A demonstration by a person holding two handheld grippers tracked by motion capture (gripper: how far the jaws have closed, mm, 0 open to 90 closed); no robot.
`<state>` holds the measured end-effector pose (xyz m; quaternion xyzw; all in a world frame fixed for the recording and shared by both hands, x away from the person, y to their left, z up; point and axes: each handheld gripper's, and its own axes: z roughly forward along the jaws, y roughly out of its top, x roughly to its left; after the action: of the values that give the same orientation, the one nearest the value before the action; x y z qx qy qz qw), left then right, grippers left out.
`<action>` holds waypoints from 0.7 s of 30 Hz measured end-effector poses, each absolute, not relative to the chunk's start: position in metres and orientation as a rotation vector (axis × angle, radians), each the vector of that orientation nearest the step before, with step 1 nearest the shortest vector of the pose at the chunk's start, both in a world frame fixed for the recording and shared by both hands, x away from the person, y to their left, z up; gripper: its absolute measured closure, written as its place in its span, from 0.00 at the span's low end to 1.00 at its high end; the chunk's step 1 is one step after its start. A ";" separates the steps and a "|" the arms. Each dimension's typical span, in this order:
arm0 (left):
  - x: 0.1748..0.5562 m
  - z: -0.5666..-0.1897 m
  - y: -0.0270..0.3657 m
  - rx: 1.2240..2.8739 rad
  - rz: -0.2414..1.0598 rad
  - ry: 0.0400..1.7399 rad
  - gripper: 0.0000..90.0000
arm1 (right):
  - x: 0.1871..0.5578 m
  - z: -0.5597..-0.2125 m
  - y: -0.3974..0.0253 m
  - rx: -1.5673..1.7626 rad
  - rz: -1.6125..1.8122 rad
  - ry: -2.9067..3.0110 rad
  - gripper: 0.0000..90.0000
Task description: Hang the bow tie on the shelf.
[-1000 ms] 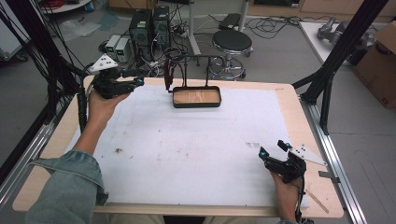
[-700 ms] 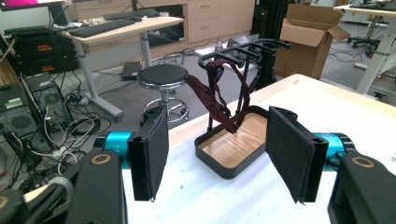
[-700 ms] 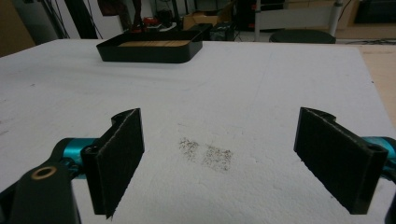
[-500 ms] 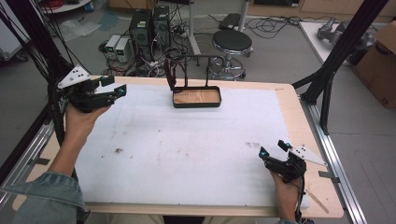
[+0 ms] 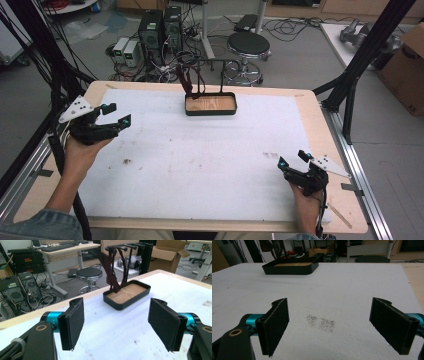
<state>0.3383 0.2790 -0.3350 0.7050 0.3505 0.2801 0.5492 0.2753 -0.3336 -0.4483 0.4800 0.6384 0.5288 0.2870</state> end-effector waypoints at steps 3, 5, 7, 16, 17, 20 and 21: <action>0.332 -0.340 0.282 1.673 0.674 0.837 0.32 | 0.275 -0.448 -0.333 1.279 1.410 1.708 0.17; 0.329 -0.344 0.285 1.669 0.677 0.844 0.32 | 0.275 -0.448 -0.333 1.279 1.409 1.706 0.17; 0.325 -0.348 0.287 1.669 0.681 0.853 0.32 | 0.275 -0.448 -0.333 1.278 1.409 1.707 0.17; 0.305 -0.380 0.294 1.699 0.679 0.877 0.31 | 0.275 -0.448 -0.333 1.281 1.408 1.707 0.17; 0.303 -0.383 0.295 1.701 0.677 0.883 0.31 | 0.275 -0.448 -0.333 1.279 1.408 1.707 0.17; 0.295 -0.394 0.296 1.708 0.672 0.898 0.31 | 0.275 -0.448 -0.333 1.279 1.408 1.707 0.17; 0.293 -0.398 0.297 1.715 0.671 0.901 0.31 | 0.275 -0.448 -0.333 1.278 1.409 1.707 0.17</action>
<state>0.2930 0.2973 -0.3976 0.7152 0.3758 0.2796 0.5188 0.2750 -0.3329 -0.4482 0.4787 0.6394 0.5278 0.2890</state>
